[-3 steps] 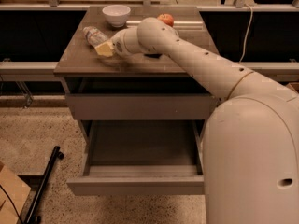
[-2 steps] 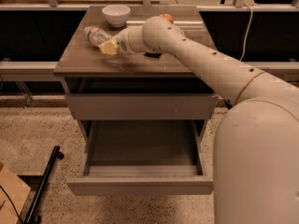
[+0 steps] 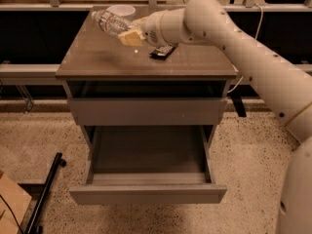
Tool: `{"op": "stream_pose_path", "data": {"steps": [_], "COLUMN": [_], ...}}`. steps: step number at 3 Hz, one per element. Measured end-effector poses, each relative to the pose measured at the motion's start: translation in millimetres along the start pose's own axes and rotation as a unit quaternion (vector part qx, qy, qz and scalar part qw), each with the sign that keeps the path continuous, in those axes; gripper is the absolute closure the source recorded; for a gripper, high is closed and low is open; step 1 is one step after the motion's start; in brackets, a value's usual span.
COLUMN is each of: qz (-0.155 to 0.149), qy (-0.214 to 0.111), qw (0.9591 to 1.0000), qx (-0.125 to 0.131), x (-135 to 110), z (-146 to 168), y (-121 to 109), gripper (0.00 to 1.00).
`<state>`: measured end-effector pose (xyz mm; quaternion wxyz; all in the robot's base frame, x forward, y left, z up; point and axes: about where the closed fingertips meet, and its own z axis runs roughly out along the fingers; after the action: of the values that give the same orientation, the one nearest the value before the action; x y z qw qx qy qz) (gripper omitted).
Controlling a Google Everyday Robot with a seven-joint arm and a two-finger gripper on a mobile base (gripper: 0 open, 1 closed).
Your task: Place water bottle into middle drawer
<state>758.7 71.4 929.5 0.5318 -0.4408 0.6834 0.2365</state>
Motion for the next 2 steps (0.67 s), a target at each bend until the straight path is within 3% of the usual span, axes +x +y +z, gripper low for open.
{"op": "stream_pose_path", "data": {"steps": [1, 2], "qz": [-0.061, -0.131], "qy": [-0.012, 0.001], "qw": [0.9964, 0.9846], "qx": [-0.058, -0.116], "x": [-9, 0], "z": [-59, -100], "y": [28, 58], "gripper": [1.0, 1.0]}}
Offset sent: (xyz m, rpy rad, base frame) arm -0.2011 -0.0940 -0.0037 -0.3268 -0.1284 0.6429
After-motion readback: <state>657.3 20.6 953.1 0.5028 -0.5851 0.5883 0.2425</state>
